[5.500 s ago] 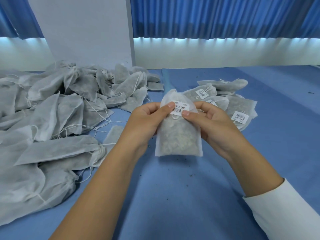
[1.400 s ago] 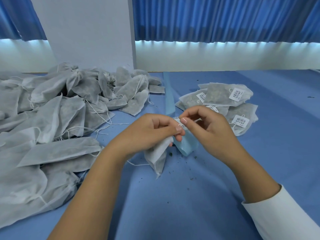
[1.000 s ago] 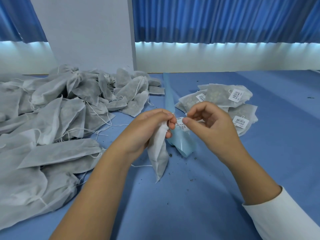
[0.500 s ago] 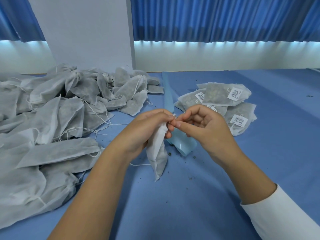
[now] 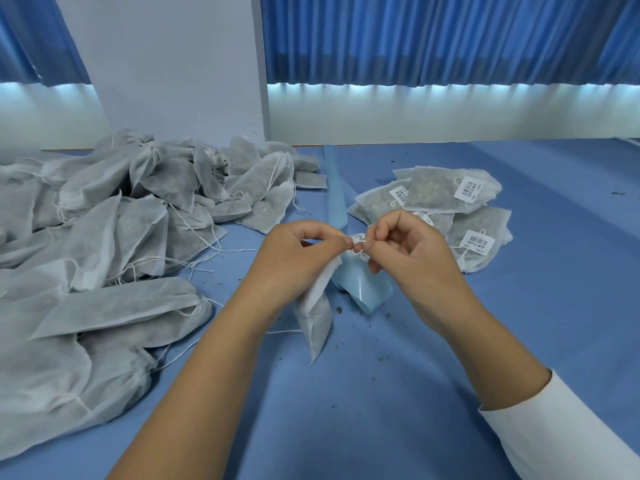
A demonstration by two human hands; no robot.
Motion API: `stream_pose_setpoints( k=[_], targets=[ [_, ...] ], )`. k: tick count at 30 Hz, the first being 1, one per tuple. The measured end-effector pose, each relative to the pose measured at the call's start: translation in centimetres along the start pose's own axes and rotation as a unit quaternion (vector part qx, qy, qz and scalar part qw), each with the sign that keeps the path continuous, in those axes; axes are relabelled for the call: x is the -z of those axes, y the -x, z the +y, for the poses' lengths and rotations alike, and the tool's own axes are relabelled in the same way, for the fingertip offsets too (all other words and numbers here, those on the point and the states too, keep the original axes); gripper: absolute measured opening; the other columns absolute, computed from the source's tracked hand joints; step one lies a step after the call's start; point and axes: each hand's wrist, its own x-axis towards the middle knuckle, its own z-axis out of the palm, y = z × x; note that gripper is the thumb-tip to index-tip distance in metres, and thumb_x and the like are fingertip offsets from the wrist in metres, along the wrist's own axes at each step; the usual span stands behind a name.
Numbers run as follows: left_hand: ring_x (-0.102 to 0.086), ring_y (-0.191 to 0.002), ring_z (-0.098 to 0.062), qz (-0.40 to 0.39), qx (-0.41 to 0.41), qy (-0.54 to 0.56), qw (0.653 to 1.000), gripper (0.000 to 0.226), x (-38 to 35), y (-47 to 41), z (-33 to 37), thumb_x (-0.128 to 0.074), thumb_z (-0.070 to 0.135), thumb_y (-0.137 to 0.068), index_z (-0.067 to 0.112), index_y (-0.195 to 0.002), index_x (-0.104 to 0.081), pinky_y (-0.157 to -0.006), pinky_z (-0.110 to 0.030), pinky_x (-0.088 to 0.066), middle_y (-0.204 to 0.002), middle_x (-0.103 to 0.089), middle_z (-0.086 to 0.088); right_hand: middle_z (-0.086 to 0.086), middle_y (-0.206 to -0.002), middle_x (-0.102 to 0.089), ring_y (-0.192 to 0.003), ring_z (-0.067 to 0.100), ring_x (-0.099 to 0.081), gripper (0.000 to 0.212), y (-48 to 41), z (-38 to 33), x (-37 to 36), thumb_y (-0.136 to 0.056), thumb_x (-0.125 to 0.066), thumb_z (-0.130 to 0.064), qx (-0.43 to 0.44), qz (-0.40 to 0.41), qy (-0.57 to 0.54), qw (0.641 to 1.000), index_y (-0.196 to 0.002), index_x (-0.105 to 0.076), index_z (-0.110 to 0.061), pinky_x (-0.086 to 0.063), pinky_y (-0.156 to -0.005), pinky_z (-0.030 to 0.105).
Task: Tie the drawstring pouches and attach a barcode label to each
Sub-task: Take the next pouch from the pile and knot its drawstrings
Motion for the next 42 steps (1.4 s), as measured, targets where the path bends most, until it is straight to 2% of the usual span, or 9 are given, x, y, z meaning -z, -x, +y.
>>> stream_pose_setpoints(
  k=[6,10,13,18,22,26,32,37,42],
  targets=[
    [-0.044,-0.062,-0.009,0.004,-0.009,-0.007,1.000,0.011,-0.1,-0.2,-0.3,-0.074,0.034,-0.082,0.030,-0.072,-0.076,-0.054,-0.022,-0.034,-0.067,-0.056,0.005,-0.007,-0.069,-0.058,-0.063,0.007,-0.057,0.026,0.2,0.2,-0.1,-0.084,-0.066,0.008,-0.011,-0.019,-0.025,0.999,-0.082,-0.052,-0.014,-0.046,-0.063,0.016],
    [-0.036,-0.046,-0.005,0.010,-0.022,-0.018,1.000,0.013,-0.1,-0.2,-0.4,-0.075,0.032,-0.082,0.027,-0.070,-0.075,-0.045,-0.013,-0.030,-0.050,-0.045,0.016,-0.014,-0.078,-0.061,-0.068,0.004,-0.059,0.027,0.3,0.3,-0.4,-0.082,-0.065,0.009,0.015,0.018,0.072,0.997,-0.081,-0.059,-0.017,-0.047,-0.066,0.018],
    [-0.033,-0.042,-0.003,0.008,-0.035,-0.025,0.999,0.015,-0.1,-0.2,-0.4,-0.076,0.029,-0.082,0.021,-0.070,-0.074,-0.041,-0.010,-0.028,-0.046,-0.042,0.018,-0.007,-0.092,-0.061,-0.073,0.003,-0.060,0.030,0.4,0.4,-0.7,-0.082,-0.067,0.005,0.059,0.034,0.170,0.983,-0.088,-0.070,-0.024,-0.047,-0.066,0.017],
    [-0.036,-0.043,-0.002,0.012,-0.038,-0.036,0.999,0.013,0.2,-0.2,-0.5,-0.075,0.027,-0.084,0.018,-0.074,-0.076,-0.043,-0.008,-0.028,-0.046,-0.046,0.022,-0.005,-0.083,-0.061,-0.071,0.005,-0.059,0.013,0.3,0.7,-0.4,-0.082,-0.073,-0.004,0.101,0.043,0.259,0.960,-0.087,-0.076,-0.016,-0.042,-0.066,0.010],
    [-0.037,-0.043,-0.002,0.016,-0.030,-0.045,0.998,0.015,0.3,-0.3,-0.5,-0.074,0.028,-0.085,0.021,-0.072,-0.075,-0.042,-0.008,-0.029,-0.046,-0.046,0.022,-0.009,-0.082,-0.069,-0.074,-0.001,-0.062,0.016,0.3,0.2,0.1,-0.087,-0.069,-0.005,0.058,0.008,0.217,0.974,-0.090,-0.078,-0.018,-0.043,-0.065,0.010],
    [-0.035,-0.047,-0.005,0.012,-0.014,-0.040,0.999,0.015,0.4,-0.4,-0.5,-0.075,0.032,-0.083,0.023,-0.070,-0.075,-0.043,-0.011,-0.029,-0.048,-0.043,0.015,0.000,-0.086,-0.076,-0.076,0.009,-0.071,0.019,0.2,-0.4,0.5,-0.088,-0.067,0.000,0.012,-0.027,0.106,0.994,-0.100,-0.074,-0.013,-0.048,-0.065,0.012],
    [-0.047,-0.050,0.006,0.004,0.006,-0.015,1.000,0.015,0.5,-0.4,-0.4,-0.073,0.031,-0.083,0.024,-0.070,-0.075,-0.046,-0.004,-0.033,-0.058,-0.057,0.024,0.001,-0.084,-0.075,-0.073,0.010,-0.067,0.024,0.0,-0.2,1.1,-0.083,-0.073,0.000,-0.024,-0.057,0.044,0.997,-0.100,-0.069,-0.016,-0.046,-0.061,0.012],
    [-0.049,-0.052,0.007,-0.013,0.012,-0.010,1.000,0.018,0.3,-0.2,-0.3,-0.075,0.035,-0.082,0.027,-0.065,-0.074,-0.048,-0.003,-0.034,-0.057,-0.057,0.024,-0.001,-0.081,-0.072,-0.072,0.008,-0.065,0.024,0.0,0.0,1.1,-0.079,-0.075,0.004,0.009,-0.062,0.060,0.996,-0.092,-0.066,-0.014,-0.049,-0.066,0.013],
    [-0.054,-0.060,-0.001,-0.033,0.029,-0.012,0.999,0.019,0.3,-0.2,-0.2,-0.072,0.035,-0.084,0.026,-0.068,-0.074,-0.055,-0.011,-0.041,-0.060,-0.060,0.015,0.004,-0.084,-0.073,-0.074,0.013,-0.066,0.015,0.1,-0.1,0.8,-0.080,-0.074,0.002,0.017,-0.063,0.080,0.995,-0.090,-0.071,-0.009,-0.049,-0.053,0.019]
  ],
)
